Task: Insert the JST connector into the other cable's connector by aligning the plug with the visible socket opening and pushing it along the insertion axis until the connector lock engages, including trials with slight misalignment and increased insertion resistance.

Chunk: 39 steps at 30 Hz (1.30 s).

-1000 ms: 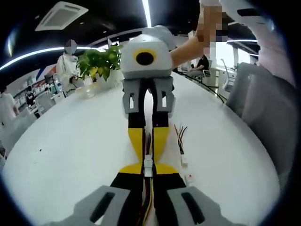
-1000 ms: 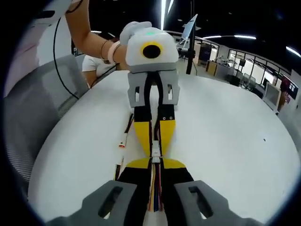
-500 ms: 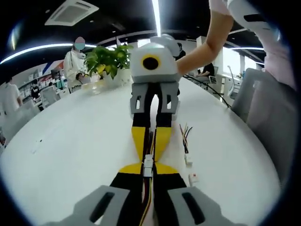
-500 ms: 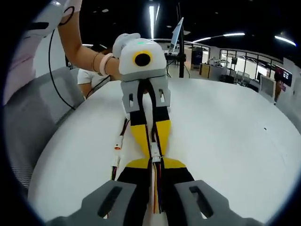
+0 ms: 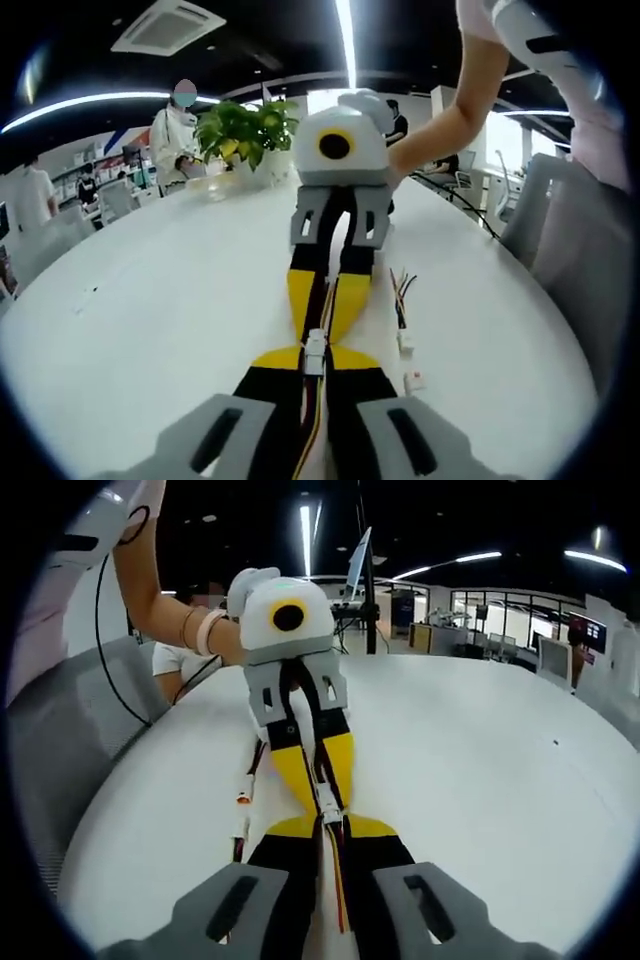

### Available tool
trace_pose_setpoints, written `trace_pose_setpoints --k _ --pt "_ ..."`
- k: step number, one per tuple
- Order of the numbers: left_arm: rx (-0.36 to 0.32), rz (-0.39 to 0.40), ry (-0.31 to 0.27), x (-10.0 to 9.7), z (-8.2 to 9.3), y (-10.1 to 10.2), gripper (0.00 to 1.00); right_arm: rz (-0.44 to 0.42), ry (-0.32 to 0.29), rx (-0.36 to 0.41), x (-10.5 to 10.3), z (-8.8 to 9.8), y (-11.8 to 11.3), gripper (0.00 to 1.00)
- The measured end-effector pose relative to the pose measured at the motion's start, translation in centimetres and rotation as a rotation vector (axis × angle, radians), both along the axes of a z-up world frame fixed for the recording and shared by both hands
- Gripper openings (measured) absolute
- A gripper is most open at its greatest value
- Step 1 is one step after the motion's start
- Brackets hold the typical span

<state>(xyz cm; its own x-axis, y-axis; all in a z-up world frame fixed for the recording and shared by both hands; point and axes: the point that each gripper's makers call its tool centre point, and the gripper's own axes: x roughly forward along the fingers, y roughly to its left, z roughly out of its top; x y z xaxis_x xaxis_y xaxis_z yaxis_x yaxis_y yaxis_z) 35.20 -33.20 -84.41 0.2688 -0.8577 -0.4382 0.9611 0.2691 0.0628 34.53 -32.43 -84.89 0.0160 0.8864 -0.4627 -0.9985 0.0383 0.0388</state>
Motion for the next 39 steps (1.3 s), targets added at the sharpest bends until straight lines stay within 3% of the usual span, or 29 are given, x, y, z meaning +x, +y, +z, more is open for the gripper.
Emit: trace_pose_setpoints --k 16,19,22,28,34,39 --pt "-0.048 0.099 0.068 0.2 0.0 0.9 0.08 -0.03 0.032 0.033 0.1 0.0 0.1 0.1" --pt "-0.121 0.14 0.09 0.6 1.2 0.8 0.1 -0.043 0.046 0.036 0.3 0.1 0.0 0.13" --pt "-0.159 0.164 0.076 1.0 2.3 0.9 0.1 -0.068 0.049 0.034 0.8 0.4 -0.2 0.18" --pt "-0.204 0.188 0.059 1.2 4.3 1.2 0.16 -0.096 0.047 0.096 1.4 2.6 -0.1 0.17" --pt "-0.194 0.188 0.029 1.0 5.5 1.8 0.19 -0.116 0.031 0.132 1.5 4.5 -0.3 0.18" --pt "-0.169 0.175 -0.02 0.3 6.9 2.1 0.2 -0.075 0.039 0.171 -0.3 6.1 -0.3 0.24"
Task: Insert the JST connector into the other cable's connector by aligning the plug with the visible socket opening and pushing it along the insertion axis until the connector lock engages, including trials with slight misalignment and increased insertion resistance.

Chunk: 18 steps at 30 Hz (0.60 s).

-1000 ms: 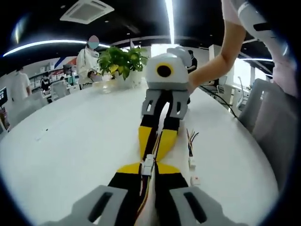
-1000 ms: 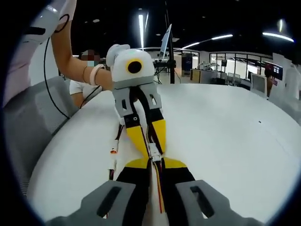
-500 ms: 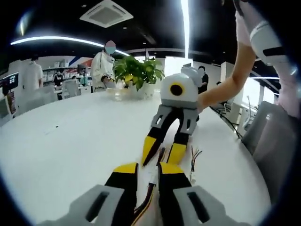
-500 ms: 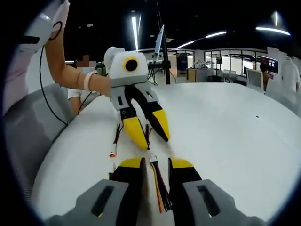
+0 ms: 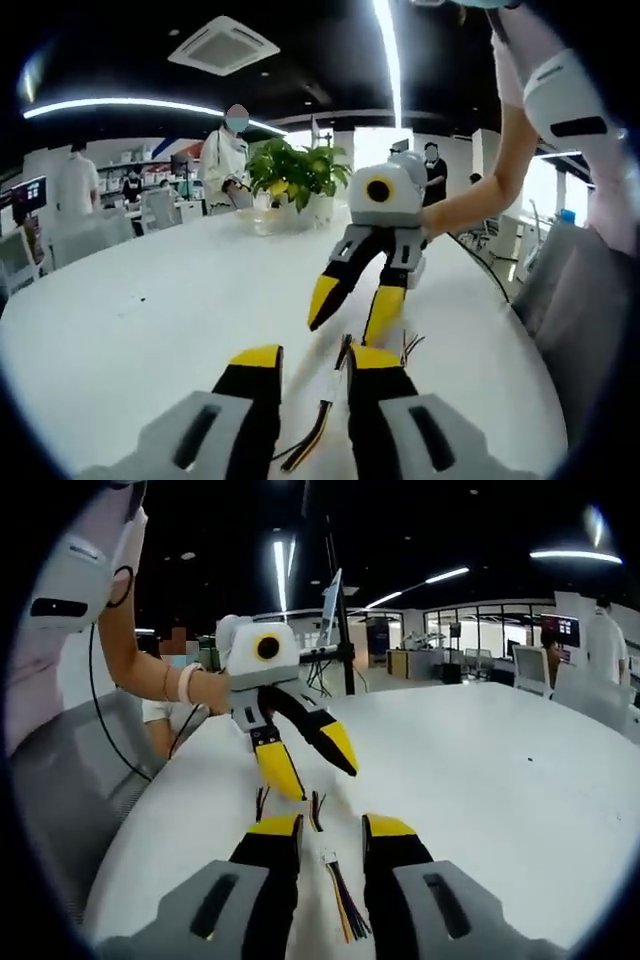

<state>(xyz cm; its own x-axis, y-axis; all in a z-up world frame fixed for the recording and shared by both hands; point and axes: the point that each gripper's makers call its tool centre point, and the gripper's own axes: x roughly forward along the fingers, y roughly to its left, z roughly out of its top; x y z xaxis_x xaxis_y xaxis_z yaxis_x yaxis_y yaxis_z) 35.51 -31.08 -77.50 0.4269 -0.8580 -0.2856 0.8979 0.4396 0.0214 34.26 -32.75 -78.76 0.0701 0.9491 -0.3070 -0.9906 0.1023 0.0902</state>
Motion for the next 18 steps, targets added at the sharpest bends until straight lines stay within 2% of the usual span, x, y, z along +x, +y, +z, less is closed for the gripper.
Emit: trace_pose_setpoints --k 2,4,6,7,8,14,18 --pt "-0.011 -0.007 -0.001 -0.5 0.8 -0.1 0.21 0.012 -0.015 0.004 -0.5 0.4 0.0 0.24" --pt "0.023 -0.003 -0.027 -0.7 0.9 0.1 0.23 0.022 -0.022 0.002 -1.0 0.7 0.0 0.25" --pt "0.064 0.027 -0.021 -0.9 0.6 0.7 0.31 0.038 -0.083 -0.022 -1.4 0.6 -0.2 0.25" --pt "0.074 0.031 0.001 -1.2 0.3 0.8 0.36 0.048 -0.089 -0.034 -1.8 0.4 -0.3 0.25" --pt "0.077 0.027 -0.001 -1.4 0.3 0.9 0.38 0.051 -0.086 -0.036 -2.1 0.4 -0.4 0.26" --pt "0.113 -0.031 0.022 -3.8 -1.0 1.0 0.33 0.091 -0.106 -0.063 -4.2 -0.5 -0.9 0.26" --pt "0.145 -0.053 0.035 -4.9 -2.3 1.0 0.32 0.092 -0.1 -0.061 -4.8 -0.8 -1.0 0.24"
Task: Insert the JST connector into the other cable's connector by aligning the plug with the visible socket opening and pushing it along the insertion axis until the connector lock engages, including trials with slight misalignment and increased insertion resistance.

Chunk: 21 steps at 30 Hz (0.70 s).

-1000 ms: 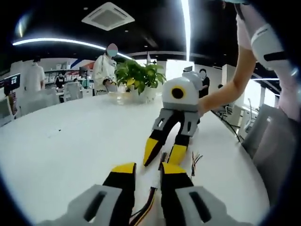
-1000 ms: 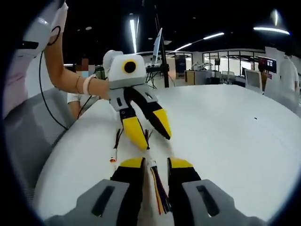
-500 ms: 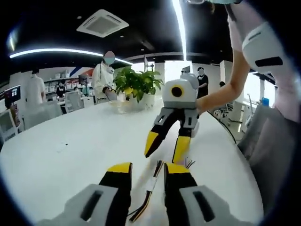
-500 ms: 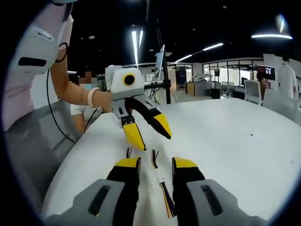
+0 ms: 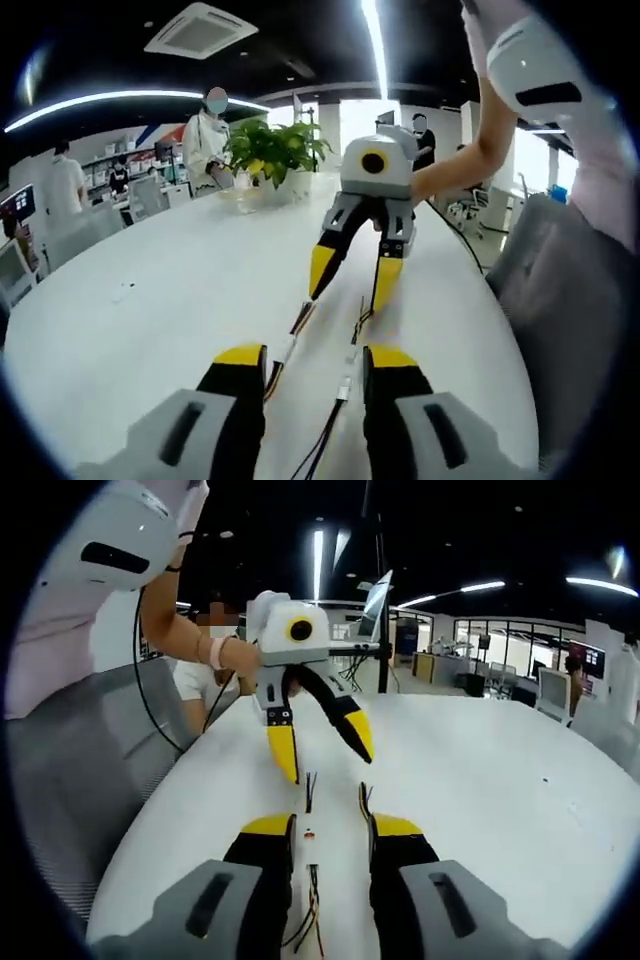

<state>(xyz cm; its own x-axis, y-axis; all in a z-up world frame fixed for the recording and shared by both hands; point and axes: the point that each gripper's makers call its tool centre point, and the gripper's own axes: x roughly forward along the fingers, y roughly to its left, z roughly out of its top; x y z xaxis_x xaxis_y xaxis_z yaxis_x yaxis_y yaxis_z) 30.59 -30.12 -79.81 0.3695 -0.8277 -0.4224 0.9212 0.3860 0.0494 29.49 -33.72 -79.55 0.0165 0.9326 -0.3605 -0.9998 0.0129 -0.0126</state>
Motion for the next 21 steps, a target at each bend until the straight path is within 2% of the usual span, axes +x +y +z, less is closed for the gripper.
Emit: trace_pose_setpoints --k 5,16,21 --pt "0.01 -0.037 0.011 -0.8 -1.3 -0.3 0.26 -0.018 0.047 0.011 -0.5 -0.9 -0.2 0.2" --pt "-0.01 -0.033 0.043 -1.6 -2.7 -0.6 0.23 -0.046 0.065 -0.017 -1.1 -3.2 -0.7 0.19" --pt "-0.002 -0.022 0.071 -1.9 -3.5 -0.3 0.23 -0.057 0.063 -0.019 -1.0 -3.6 -0.8 0.15"
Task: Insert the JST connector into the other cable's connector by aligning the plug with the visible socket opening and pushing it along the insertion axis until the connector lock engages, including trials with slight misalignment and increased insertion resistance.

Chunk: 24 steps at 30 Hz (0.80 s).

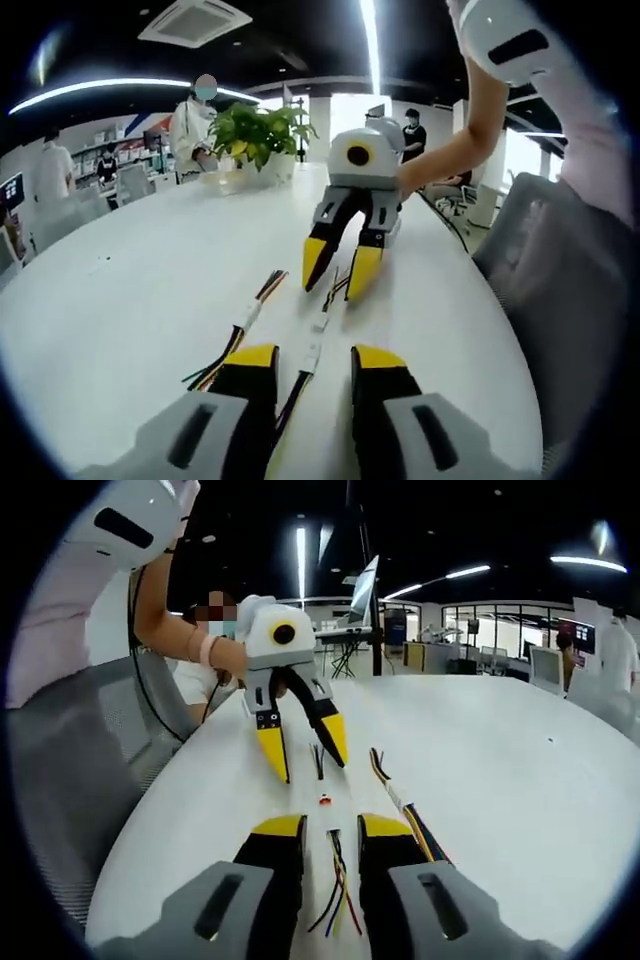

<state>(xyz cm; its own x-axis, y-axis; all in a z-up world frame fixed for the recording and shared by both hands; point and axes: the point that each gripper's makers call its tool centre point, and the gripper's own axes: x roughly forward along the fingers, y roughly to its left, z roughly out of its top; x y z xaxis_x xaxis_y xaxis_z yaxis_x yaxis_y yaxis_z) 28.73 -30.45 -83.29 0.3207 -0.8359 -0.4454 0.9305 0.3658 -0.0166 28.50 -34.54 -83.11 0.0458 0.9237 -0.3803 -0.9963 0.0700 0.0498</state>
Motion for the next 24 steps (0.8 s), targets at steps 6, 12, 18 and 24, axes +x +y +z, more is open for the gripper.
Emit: trace_pose_setpoints --k 6,12,18,24 --pt "-0.003 0.011 -0.004 -0.2 -0.3 -0.1 0.23 -0.004 0.005 -0.019 0.0 -0.8 -0.3 0.16" --pt "-0.012 0.004 -0.005 -0.2 -0.5 -0.4 0.17 0.004 -0.001 -0.031 0.0 -1.4 -0.1 0.16" --pt "-0.017 -0.012 -0.017 -0.1 -0.6 -0.7 0.1 0.009 -0.003 -0.02 0.0 -1.4 0.3 0.12" --pt "-0.011 -0.025 -0.014 0.1 -1.1 -0.6 0.09 0.007 -0.002 -0.014 0.2 -1.4 0.3 0.11"
